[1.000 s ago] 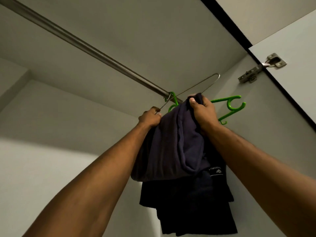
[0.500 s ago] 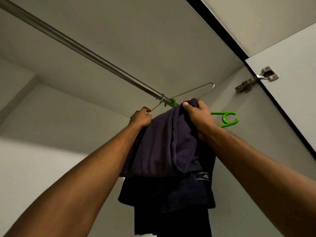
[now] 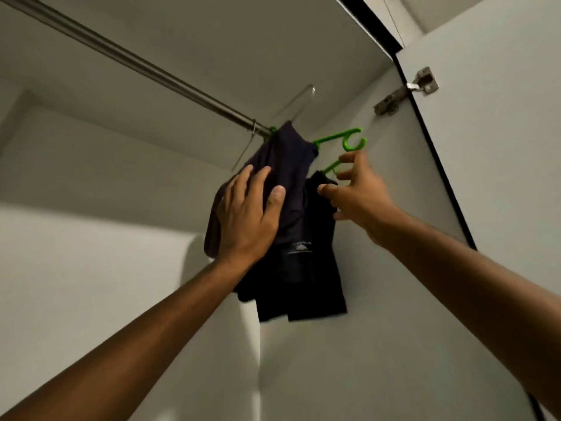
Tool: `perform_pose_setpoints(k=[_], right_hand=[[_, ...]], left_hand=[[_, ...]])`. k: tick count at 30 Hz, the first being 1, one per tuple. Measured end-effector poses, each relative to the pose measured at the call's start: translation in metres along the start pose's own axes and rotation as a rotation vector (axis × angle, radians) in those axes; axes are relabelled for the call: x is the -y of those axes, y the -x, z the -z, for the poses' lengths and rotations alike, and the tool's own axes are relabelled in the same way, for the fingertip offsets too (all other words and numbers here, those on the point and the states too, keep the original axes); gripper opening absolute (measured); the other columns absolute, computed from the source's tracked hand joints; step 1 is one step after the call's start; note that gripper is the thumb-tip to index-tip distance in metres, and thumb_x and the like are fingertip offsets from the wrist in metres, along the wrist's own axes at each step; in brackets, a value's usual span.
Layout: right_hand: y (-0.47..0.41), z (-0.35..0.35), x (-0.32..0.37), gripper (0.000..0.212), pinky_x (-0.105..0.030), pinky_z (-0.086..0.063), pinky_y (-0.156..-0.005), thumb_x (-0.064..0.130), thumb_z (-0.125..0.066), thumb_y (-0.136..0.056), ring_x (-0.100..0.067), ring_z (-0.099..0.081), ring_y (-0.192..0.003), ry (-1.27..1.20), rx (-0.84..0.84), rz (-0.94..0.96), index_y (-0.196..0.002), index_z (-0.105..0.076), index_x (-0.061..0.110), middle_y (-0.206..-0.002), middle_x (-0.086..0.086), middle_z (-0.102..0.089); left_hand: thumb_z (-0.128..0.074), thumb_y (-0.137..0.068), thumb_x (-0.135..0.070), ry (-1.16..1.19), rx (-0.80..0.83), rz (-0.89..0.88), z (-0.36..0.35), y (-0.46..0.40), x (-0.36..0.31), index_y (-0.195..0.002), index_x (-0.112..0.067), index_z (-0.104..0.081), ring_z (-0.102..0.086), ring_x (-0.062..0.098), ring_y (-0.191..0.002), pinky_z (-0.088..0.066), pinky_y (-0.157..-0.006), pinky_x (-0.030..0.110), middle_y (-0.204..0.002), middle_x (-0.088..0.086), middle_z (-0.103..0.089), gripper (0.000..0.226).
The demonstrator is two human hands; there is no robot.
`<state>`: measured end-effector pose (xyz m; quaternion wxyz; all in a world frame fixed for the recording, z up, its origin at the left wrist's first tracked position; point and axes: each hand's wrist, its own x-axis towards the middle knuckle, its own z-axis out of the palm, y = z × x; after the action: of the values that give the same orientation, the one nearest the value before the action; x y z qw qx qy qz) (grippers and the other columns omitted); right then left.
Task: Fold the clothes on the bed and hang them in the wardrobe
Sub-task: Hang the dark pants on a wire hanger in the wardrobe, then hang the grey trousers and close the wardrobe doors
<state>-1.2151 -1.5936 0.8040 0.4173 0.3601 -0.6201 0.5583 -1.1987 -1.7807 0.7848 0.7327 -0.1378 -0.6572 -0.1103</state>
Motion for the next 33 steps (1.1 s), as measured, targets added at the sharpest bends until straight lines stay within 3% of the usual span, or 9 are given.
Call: perform_pose_setpoints(k=[2, 4, 6, 8, 10, 19, 24, 27, 33], right_hand=[[0.033, 0.028, -0.009, 0.059, -0.037, -0.051, -0.091, 0.027, -0.069, -0.091, -0.024, -0.058, -0.116, 0.309, -0.024, 0.114, -0.140, -0.037, 0.024, -0.140, -0.005, -0.051], [0.079, 0.060, -0.022, 0.061, -0.031, -0.043, -0.085, 0.033, -0.065, -0.093, -0.024, -0.055, -0.119, 0.567, 0.036, 0.177, -0.144, -0.033, 0.024, -0.145, -0.005, -0.047], [0.131, 0.095, -0.036, 0.063, -0.034, -0.046, -0.083, 0.034, -0.063, -0.095, -0.027, -0.055, -0.119, 0.751, 0.136, 0.188, -0.147, -0.030, 0.023, -0.149, -0.007, -0.043], [0.187, 0.131, -0.052, 0.065, -0.043, -0.046, -0.099, 0.033, -0.063, -0.095, -0.031, -0.050, -0.129, 0.891, 0.232, 0.179, -0.149, -0.031, 0.020, -0.152, -0.009, -0.041], [0.244, 0.168, -0.070, 0.064, -0.048, -0.034, -0.113, 0.031, -0.062, -0.095, -0.032, -0.037, -0.141, 0.972, 0.334, 0.143, -0.151, -0.032, 0.017, -0.156, -0.010, -0.036], [0.511, 0.326, -0.119, 0.068, -0.052, -0.011, -0.122, 0.036, -0.052, -0.100, -0.030, -0.008, -0.152, 1.139, 0.625, -0.414, -0.157, -0.018, 0.017, -0.165, -0.009, -0.013], [0.617, 0.394, -0.117, 0.073, -0.052, -0.006, -0.122, 0.040, -0.050, -0.100, -0.030, -0.001, -0.153, 1.230, 0.676, -0.748, -0.158, -0.011, 0.019, -0.166, -0.007, -0.005], [0.669, 0.426, -0.102, 0.074, -0.052, -0.007, -0.123, 0.040, -0.051, -0.100, -0.029, 0.001, -0.153, 1.266, 0.683, -0.959, -0.158, -0.008, 0.020, -0.166, -0.006, -0.003], [0.768, 0.486, -0.050, 0.073, -0.053, -0.011, -0.122, 0.026, -0.051, -0.100, -0.028, 0.001, -0.153, 1.283, 0.517, -1.358, -0.159, -0.009, 0.021, -0.167, -0.005, -0.003]], left_hand=[[-0.029, -0.096, -0.056, -0.034, 0.009, -0.118, 0.003, 0.032, -0.036, -0.147, -0.024, -0.046, -0.025, 0.024, -0.148, -0.022, -0.118, 0.053, -0.159, 0.005, -0.033, 0.063], [-0.034, -0.098, -0.052, -0.051, 0.068, -0.194, 0.002, 0.070, -0.081, -0.147, -0.025, -0.045, -0.021, 0.024, -0.150, -0.016, -0.120, 0.056, -0.160, 0.004, -0.031, 0.058], [-0.035, -0.098, -0.051, -0.039, 0.186, -0.186, -0.003, 0.112, -0.128, -0.148, -0.029, -0.043, -0.016, 0.022, -0.152, -0.008, -0.121, 0.055, -0.162, 0.002, -0.028, 0.056], [-0.036, -0.099, -0.050, 0.005, 0.334, -0.125, -0.007, 0.156, -0.178, -0.149, -0.030, -0.042, -0.014, 0.022, -0.153, -0.007, -0.122, 0.055, -0.163, 0.002, -0.027, 0.055], [-0.037, -0.099, -0.047, 0.063, 0.472, -0.059, -0.009, 0.207, -0.224, -0.150, -0.029, -0.040, -0.015, 0.024, -0.153, -0.010, -0.121, 0.056, -0.163, 0.004, -0.027, 0.055], [-0.035, -0.100, -0.046, 0.199, 1.092, 0.006, -0.002, 0.460, -0.379, -0.158, -0.030, -0.019, 0.000, 0.024, -0.154, -0.003, -0.122, 0.057, -0.168, 0.004, -0.007, 0.063], [-0.035, -0.101, -0.047, 0.332, 1.337, -0.097, 0.010, 0.559, -0.448, -0.159, -0.029, -0.011, 0.008, 0.023, -0.154, 0.002, -0.122, 0.056, -0.168, 0.003, 0.002, 0.065], [-0.035, -0.101, -0.048, 0.451, 1.453, -0.160, 0.017, 0.602, -0.493, -0.159, -0.028, -0.009, 0.009, 0.023, -0.154, 0.003, -0.122, 0.056, -0.168, 0.003, 0.004, 0.066], [-0.044, -0.100, -0.047, 0.686, 1.597, -0.375, 0.037, 0.662, -0.596, -0.159, -0.027, -0.011, 0.007, 0.025, -0.154, 0.001, -0.120, 0.056, -0.168, 0.005, 0.002, 0.070]])
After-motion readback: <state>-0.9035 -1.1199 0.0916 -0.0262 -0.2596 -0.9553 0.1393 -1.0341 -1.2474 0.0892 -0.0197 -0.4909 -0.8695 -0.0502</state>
